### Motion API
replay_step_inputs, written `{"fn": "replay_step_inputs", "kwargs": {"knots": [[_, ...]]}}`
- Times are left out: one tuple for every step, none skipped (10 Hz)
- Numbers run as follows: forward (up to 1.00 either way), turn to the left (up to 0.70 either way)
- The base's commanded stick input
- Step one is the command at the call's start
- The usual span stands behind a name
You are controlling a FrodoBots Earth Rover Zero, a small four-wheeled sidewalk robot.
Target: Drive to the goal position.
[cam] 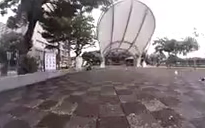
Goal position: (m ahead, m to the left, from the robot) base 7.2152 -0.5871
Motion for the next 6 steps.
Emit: {"fn": "replay_step_inputs", "kwargs": {"knots": [[1.00,0.00],[1.00,0.00],[1.00,0.00],[1.00,0.00],[1.00,0.00],[1.00,0.00]]}}
